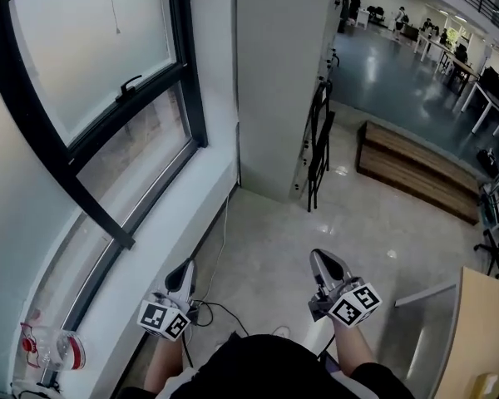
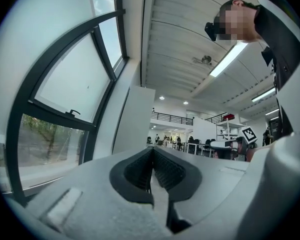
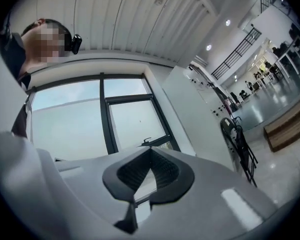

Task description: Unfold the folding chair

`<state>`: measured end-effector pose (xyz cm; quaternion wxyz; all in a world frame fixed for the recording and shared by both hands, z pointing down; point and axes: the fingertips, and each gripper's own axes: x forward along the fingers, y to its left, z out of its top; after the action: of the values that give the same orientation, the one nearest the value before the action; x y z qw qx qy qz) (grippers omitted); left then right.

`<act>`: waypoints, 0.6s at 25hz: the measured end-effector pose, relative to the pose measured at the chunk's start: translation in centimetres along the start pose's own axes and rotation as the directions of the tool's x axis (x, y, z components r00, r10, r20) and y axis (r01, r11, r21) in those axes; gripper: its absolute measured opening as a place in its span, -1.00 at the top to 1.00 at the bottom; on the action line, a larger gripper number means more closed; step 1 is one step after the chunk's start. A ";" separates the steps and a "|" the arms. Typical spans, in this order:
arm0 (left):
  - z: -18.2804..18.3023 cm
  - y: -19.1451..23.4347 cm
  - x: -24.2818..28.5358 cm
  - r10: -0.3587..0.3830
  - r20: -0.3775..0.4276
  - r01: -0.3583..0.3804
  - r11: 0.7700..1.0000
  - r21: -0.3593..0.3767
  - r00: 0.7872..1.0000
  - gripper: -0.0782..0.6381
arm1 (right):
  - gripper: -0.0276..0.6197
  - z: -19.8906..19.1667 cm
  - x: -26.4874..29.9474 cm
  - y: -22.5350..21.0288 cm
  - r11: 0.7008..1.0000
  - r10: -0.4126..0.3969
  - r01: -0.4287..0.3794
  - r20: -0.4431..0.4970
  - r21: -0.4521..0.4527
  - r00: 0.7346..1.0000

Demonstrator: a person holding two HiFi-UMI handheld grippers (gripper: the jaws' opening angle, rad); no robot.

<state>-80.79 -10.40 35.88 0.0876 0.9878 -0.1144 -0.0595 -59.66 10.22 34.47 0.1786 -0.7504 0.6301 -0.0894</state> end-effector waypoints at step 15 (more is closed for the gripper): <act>-3.5 -15.0 15.9 -0.213 -0.028 0.212 0.977 -0.032 0.977 0.77 | 0.90 6.8 -12.8 -13.0 0.983 -0.185 0.184 0.132 0.014 0.974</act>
<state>-61.71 0.79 34.91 0.0968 0.9938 -0.0057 -0.0547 -47.77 25.63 34.28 0.2117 -0.8097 0.5444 -0.0561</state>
